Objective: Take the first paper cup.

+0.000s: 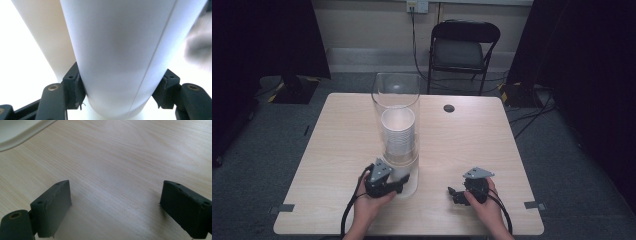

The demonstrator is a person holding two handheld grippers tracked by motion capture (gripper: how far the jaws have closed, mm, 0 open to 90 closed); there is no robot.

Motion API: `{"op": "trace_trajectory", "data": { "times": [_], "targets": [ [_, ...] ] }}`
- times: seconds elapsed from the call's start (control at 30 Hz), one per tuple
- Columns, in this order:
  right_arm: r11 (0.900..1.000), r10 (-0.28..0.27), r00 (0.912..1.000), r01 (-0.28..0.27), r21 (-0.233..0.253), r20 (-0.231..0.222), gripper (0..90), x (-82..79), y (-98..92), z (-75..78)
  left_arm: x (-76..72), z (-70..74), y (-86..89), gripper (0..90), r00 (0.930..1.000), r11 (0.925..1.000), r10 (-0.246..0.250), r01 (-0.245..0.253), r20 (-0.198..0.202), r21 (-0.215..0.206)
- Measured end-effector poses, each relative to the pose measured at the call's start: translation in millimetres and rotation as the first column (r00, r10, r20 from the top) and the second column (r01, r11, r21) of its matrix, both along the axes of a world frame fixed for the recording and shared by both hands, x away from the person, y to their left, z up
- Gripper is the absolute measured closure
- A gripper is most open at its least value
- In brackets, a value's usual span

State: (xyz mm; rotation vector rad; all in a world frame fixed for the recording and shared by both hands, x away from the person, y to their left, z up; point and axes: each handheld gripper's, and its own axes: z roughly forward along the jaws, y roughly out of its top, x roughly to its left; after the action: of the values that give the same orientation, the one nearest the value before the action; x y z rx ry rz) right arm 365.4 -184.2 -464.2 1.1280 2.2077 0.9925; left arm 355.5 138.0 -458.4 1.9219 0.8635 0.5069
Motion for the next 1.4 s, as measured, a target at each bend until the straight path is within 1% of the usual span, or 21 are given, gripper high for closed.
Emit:
{"op": "trace_trajectory", "data": {
  "times": [0.03,0.07,0.1,0.13,0.17,0.2,0.23,0.4,0.43,0.47,0.57,0.67,0.7,0.77,0.87,0.9,1.1,1.2,1.3,1.37,1.4],
  "targets": [
    [1.0,0.0,1.0,0.0,0.001,0.0,9.3,0.0,0.0,0.0,-2.3,-7.6,-1.0,36.9,0.9999,0.9994,-0.012,0.012,-0.005,-0.033],
    [1.0,0.0,1.0,0.0,0.0,0.0,9.2,0.1,0.0,0.0,-4.4,-8.6,-3.0,36.7,0.9999,0.9989,-0.016,0.016,-0.001,-0.044],
    [1.0,0.002,1.0,-0.002,0.001,-0.001,9.1,0.3,-0.1,0.0,-5.0,-7.2,-3.9,36.5,0.9996,0.9988,-0.027,0.027,0.007,-0.042],
    [1.0,0.005,1.0,-0.005,0.001,0.0,9.0,0.5,-0.2,0.0,-5.0,-5.4,-4.4,36.4,0.9994,0.9979,-0.036,0.036,0.001,-0.055],
    [1.0,0.007,1.0,-0.007,0.0,0.0,8.9,0.9,-0.3,0.0,-4.1,-2.8,-2.9,36.3,0.9994,0.999,-0.034,0.035,0.005,-0.029],
    [1.0,0.013,0.9999,-0.012,-0.001,0.003,8.8,1.4,-0.5,-0.1,-3.1,-1.6,-1.0,36.2,0.9994,0.9992,-0.033,0.033,0.003,-0.02],
    [1.0,0.014,0.9999,-0.014,-0.001,0.003,8.7,1.5,-0.7,-0.1,-2.8,-1.9,1.0,36.0,0.9995,0.9991,-0.03,0.03,-0.005,-0.032],
    [1.0,0.014,0.9999,-0.014,-0.002,0.003,8.8,1.5,-0.6,-0.1,-5.9,-2.9,13.5,35.8,0.9996,0.9997,-0.023,0.023,-0.017,0.01],
    [1.0,0.014,0.9999,-0.014,-0.002,0.003,8.8,1.4,-0.6,-0.1,-6.6,-2.5,16.6,35.7,0.9997,0.9996,-0.023,0.023,-0.006,0.015],
    [1.0,0.014,0.9999,-0.014,-0.002,0.003,8.8,1.4,-0.6,-0.1,-7.7,-2.3,19.5,35.7,0.9998,0.9998,-0.017,0.017,-0.013,0.01],
    [1.0,0.014,0.9999,-0.014,-0.002,0.003,8.8,1.5,-0.6,-0.1,-8.4,-3.1,29.8,35.6,0.9997,0.9996,-0.009,0.009,-0.022,0.026],
    [1.0,0.014,0.9999,-0.014,-0.002,0.003,8.8,1.4,-0.6,-0.1,-8.9,-2.9,37.8,35.3,0.9997,0.9995,0.007,-0.006,-0.022,0.03],
    [1.0,0.013,0.9999,-0.013,-0.002,0.004,8.8,1.5,-0.6,-0.1,-8.8,-2.6,40.4,35.2,0.9999,0.9989,0.01,-0.01,-0.014,0.046],
    [1.0,0.013,0.9999,-0.013,-0.002,0.003,8.7,1.5,-0.6,-0.1,-7.7,-2.6,45.4,34.9,0.9999,0.9983,0.014,-0.013,-0.006,0.056],
    [1.0,0.013,0.9999,-0.013,-0.002,0.003,8.7,1.4,-0.5,-0.1,-7.4,-2.8,53.1,34.7,0.9992,0.9977,0.04,-0.039,-0.004,0.055],
    [1.0,0.013,0.9999,-0.013,-0.002,0.004,8.8,1.5,-0.6,-0.1,-7.5,-3.0,55.8,34.6,0.9988,0.9979,0.049,-0.049,-0.006,0.043],
    [1.0,0.014,0.9999,-0.014,-0.002,0.004,8.8,1.5,-0.6,-0.1,-5.2,-6.9,70.9,34.1,0.9962,0.9945,0.087,-0.087,0.002,0.058],
    [1.0,0.014,0.9999,-0.014,-0.002,0.004,8.7,1.4,-0.6,-0.1,-4.4,-8.9,75.3,33.9,0.9943,0.9928,0.107,-0.107,-0.001,0.054],
    [1.0,0.014,0.9999,-0.014,-0.002,0.004,8.8,1.5,-0.6,-0.1,-3.5,-10.9,78.3,33.8,0.9943,0.9926,0.107,-0.106,-0.003,0.059],
    [1.0,0.013,0.9999,-0.013,-0.002,0.003,8.8,1.4,-0.6,-0.1,-3.0,-10.8,79.5,33.7,0.9936,0.9917,0.111,-0.109,-0.02,0.068],
    [1.0,0.014,0.9999,-0.014,-0.002,0.004,8.8,1.4,-0.6,-0.1,-2.9,-11.2,79.9,33.6,0.9936,0.9919,0.111,-0.11,-0.017,0.064]
  ]
}}
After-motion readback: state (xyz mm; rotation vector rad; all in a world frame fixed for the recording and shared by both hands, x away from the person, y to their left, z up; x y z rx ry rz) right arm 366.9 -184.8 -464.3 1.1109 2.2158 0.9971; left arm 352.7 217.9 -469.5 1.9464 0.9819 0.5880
